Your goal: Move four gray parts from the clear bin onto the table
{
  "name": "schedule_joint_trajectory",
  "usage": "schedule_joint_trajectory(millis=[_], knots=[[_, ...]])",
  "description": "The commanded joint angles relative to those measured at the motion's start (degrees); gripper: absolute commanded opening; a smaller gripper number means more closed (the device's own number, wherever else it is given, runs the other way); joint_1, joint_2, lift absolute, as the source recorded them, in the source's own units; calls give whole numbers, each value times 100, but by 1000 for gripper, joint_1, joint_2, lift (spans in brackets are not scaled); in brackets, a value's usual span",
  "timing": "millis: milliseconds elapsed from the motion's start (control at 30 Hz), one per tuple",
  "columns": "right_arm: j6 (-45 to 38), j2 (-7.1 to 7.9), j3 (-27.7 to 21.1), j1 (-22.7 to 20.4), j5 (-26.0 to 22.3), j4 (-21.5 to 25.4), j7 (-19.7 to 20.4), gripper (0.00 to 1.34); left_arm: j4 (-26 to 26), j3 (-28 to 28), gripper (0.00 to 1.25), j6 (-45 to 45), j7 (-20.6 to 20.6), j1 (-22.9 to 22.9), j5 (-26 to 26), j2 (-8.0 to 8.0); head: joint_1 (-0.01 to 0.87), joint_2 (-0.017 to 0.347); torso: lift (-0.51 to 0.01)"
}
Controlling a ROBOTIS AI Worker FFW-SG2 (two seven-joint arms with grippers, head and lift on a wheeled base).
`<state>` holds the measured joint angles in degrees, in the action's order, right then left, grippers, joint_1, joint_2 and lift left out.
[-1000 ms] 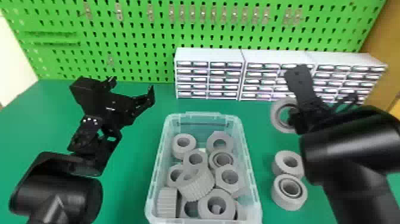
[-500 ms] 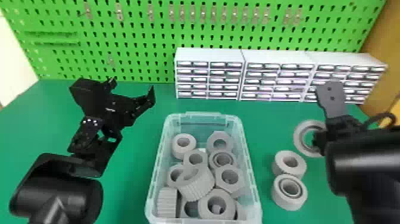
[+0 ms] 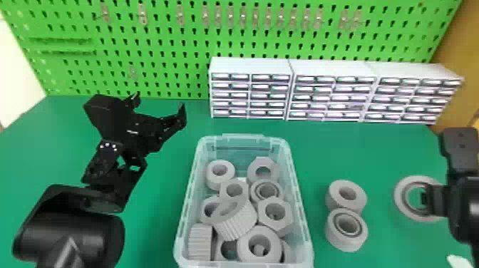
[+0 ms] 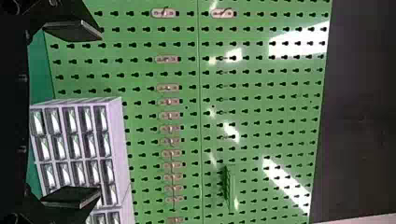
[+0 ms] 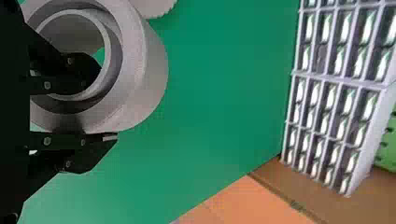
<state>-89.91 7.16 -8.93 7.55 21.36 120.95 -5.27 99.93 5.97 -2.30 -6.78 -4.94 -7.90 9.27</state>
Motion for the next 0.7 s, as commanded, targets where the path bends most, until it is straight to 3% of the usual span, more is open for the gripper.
schedule_joint_trajectory(millis=[0,300,533,667], knots=[[-18,5,-258,-25,-9,-274,0,282,0,45,1132,-8,-8,-25,17,-4,678,34,-50],[210,-30,-487,62,-597,-1091,0,282,0,54,1132,-25,-8,-25,17,-4,678,34,-50],[509,145,-381,326,-1221,-1768,-9,282,-18,62,1132,-52,-17,-34,26,-4,678,34,-50],[808,172,-390,432,-1362,-2111,-9,282,-35,71,1132,-60,-17,-34,26,-4,678,34,-50]])
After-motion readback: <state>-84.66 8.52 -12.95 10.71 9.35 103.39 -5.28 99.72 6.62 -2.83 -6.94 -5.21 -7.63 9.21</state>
